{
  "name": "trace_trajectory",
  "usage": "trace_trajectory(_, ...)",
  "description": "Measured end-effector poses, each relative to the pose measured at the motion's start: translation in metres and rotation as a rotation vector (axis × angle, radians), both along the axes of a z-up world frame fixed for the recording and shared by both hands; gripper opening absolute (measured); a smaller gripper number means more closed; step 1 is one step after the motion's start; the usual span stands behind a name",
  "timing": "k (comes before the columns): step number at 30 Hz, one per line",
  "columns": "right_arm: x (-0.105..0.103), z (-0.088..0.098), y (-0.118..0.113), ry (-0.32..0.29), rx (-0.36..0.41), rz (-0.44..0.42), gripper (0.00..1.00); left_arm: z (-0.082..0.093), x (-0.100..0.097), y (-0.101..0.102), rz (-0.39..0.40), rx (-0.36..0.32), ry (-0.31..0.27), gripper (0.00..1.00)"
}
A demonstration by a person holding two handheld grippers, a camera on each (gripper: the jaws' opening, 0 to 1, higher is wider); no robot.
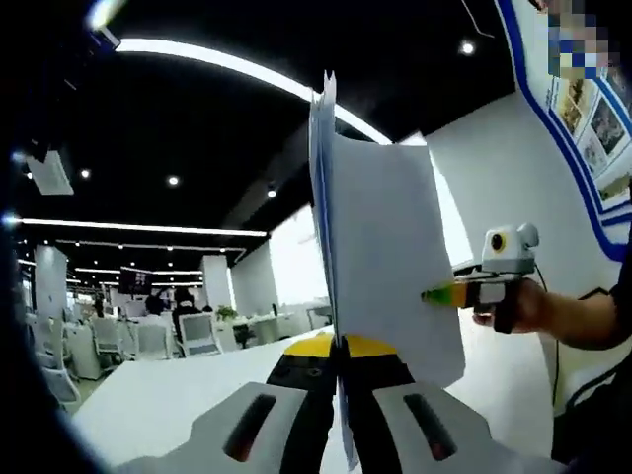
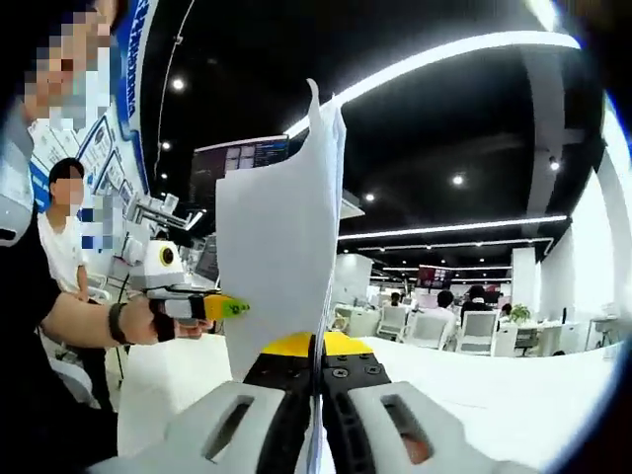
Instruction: Organize the stack of printing papers by aligning and flattening the scattered papers on the table
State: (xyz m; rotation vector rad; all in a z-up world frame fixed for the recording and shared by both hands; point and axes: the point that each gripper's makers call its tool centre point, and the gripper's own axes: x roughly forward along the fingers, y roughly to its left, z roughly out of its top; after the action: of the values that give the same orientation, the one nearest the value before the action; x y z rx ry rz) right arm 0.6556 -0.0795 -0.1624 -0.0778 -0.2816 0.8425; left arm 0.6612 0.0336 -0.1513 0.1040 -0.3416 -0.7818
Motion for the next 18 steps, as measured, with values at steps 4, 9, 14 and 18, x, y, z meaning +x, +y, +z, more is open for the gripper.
trace_trajectory(4, 0.003, -0.005, 0.003, 0.014, -0.005, -0.008, 0.0, 0.0, 0.003, 0.002, 0.011, 0.002, 0.001, 0.06)
trace_trajectory(9, 0.015, -0.015, 0.001, 0.088, 0.008, -0.03, 0.0, -0.009, 0.01, 0.005, 0.015, -0.009, 0.058, 0.06)
trace_trajectory(14, 0.026, -0.038, 0.002, 0.193, -0.019, -0.044, 0.0, -0.03, 0.023, 0.009, 0.06, 0.034, 0.12, 0.07)
trace_trajectory(18, 0.032, -0.064, 0.0, 0.306, -0.094, -0.063, 0.09, -0.058, 0.034, 0.01, 0.093, 0.11, 0.211, 0.12)
